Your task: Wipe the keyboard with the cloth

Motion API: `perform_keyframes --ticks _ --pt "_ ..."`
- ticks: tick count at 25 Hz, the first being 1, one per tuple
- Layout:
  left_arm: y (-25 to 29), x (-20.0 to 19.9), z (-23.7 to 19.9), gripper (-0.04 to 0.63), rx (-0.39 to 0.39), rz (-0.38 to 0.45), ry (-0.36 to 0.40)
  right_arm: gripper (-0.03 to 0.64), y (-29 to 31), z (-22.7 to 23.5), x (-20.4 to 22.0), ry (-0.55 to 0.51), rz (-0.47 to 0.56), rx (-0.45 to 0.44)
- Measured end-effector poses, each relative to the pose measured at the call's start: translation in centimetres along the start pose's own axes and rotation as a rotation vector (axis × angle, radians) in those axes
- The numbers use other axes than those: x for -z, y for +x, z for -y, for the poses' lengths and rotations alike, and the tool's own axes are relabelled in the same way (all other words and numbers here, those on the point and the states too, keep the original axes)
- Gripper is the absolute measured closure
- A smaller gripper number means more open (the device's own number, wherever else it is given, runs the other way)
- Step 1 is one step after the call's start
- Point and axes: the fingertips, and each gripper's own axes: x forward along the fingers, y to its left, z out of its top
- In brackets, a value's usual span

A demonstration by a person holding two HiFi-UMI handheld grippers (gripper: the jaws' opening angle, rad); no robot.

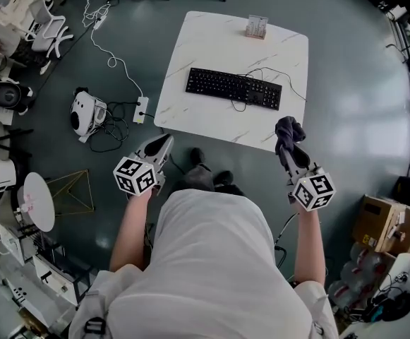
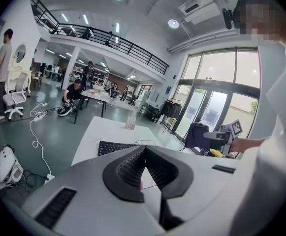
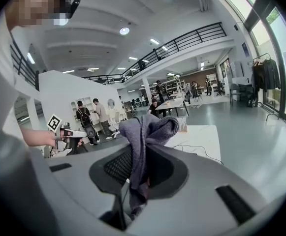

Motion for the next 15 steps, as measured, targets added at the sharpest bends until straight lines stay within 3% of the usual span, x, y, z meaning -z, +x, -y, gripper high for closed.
perform_keyframes --ticks 15 --pt "-0.8 -4.8 -3.5 0.581 0.054 0.029 0.062 0.541 0.7 -1.9 -4.7 -0.005 0.09 0.081"
